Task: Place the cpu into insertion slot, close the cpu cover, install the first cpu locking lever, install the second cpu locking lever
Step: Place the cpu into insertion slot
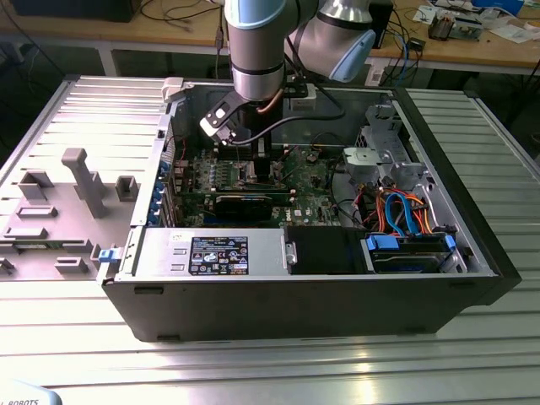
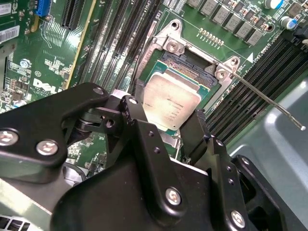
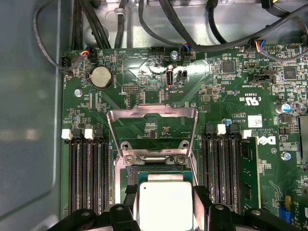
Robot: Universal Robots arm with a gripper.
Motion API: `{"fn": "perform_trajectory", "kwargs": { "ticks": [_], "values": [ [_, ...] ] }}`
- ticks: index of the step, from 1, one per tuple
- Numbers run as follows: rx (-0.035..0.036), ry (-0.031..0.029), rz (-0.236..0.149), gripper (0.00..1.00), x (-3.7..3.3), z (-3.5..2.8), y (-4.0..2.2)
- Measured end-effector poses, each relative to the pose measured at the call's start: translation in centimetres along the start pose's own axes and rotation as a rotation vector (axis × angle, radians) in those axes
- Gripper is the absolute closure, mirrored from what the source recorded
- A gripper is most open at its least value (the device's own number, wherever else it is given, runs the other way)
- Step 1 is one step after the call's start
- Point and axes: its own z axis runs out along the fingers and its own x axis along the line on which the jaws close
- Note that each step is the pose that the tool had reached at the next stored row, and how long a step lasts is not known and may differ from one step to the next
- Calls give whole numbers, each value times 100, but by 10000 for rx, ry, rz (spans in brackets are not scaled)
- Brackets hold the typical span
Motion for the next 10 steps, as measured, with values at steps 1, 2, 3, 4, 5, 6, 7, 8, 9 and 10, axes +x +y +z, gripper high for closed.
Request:
{"fn": "perform_trajectory", "kwargs": {
  "ticks": [1,2,3,4,5,6,7,8,9,10],
  "values": [
    [0,0,5,46,0,0,0],
    [0,-1,15,46,0,1,0],
    [-1,-2,28,46,0,2,0],
    [-1,-3,33,46,0,2,0],
    [-1,-3,33,46,0,2,0],
    [-1,-3,34,46,0,3,0],
    [-1,-3,34,46,0,3,0],
    [-1,-3,34,46,0,4,0],
    [-1,-2,34,46,0,5,0],
    [-2,-1,34,46,0,7,0]
  ]
}}
